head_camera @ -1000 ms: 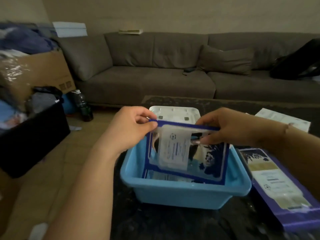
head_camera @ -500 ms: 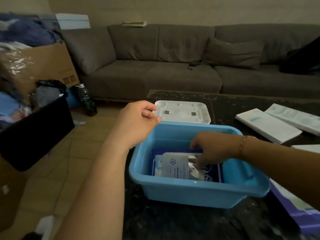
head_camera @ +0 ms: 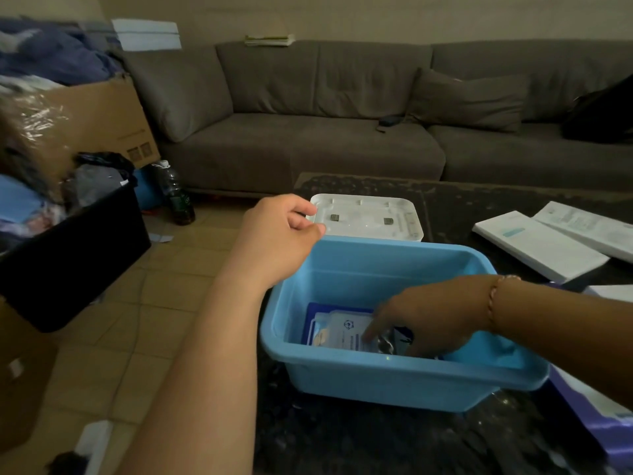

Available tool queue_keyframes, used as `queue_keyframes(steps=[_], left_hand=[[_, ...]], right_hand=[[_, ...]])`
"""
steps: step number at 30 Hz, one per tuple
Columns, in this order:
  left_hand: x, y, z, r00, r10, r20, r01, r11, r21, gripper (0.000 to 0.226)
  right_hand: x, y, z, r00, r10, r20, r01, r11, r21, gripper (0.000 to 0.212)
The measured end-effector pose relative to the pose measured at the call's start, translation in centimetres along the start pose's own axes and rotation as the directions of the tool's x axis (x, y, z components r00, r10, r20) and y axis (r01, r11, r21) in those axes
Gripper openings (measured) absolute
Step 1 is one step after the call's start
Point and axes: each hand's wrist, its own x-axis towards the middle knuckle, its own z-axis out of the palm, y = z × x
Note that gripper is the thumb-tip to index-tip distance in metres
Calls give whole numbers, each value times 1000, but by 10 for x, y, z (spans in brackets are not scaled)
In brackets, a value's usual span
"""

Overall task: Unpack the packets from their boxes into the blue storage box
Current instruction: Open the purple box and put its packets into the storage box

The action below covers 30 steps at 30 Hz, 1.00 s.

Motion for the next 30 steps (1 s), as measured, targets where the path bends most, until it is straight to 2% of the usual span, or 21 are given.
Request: queue_keyframes(steps=[6, 10, 13, 16, 18, 19, 21, 22, 23, 25, 27, 29, 30], left_hand=[[1, 0, 2, 1000, -1, -8, 1, 1000, 8, 24], [1, 1, 3, 1000, -6, -21, 7, 999, 34, 25], [1, 6, 4, 1000, 1, -17, 0, 998, 66, 23], [-1, 20, 6, 995, 59, -79, -52, 994, 96, 17], [-7, 41, 11, 972, 164, -170, -151, 985, 86, 12], [-15, 55, 17, 947, 242, -211, -228, 970, 86, 9], [-38, 85, 37, 866, 444, -231, -437, 895, 85, 5], [-54, 99, 52, 812, 551, -192, -550, 833, 63, 5], [-72, 110, 72, 755, 645, -117, -648, 762, 20, 6], [-109, 121, 113, 636, 768, 70, -766, 640, -59, 10], [-136, 118, 152, 516, 825, 229, -837, 542, -69, 14], [-151, 107, 182, 405, 839, 364, -903, 430, 13, 20], [-155, 102, 191, 374, 827, 420, -920, 387, 58, 26]], right_hand=[[5, 1, 2, 998, -41, 50, 42, 999, -33, 62], [6, -4, 5, 999, -51, 17, 52, 997, -58, 61], [1, -6, 5, 997, -53, -55, 51, 997, -50, 59], [-32, -1, -14, 964, 23, -265, 11, 992, 126, 52], [-71, 7, -22, 863, 143, -484, 36, 940, 340, 43], [-92, 11, -21, 771, 211, -601, 88, 899, 429, 38], [-131, 27, -1, 517, 372, -771, 219, 813, 540, 27], [-149, 36, 16, 403, 458, -793, 264, 771, 579, 24], [-165, 44, 36, 312, 537, -784, 307, 723, 618, 24], [-189, 61, 82, 198, 689, -697, 357, 611, 706, 27], [-202, 73, 124, 137, 811, -569, 356, 496, 792, 9], [-207, 81, 159, 80, 888, -454, 320, 408, 855, 10], [-208, 81, 172, 75, 907, -414, 294, 376, 879, 10]])
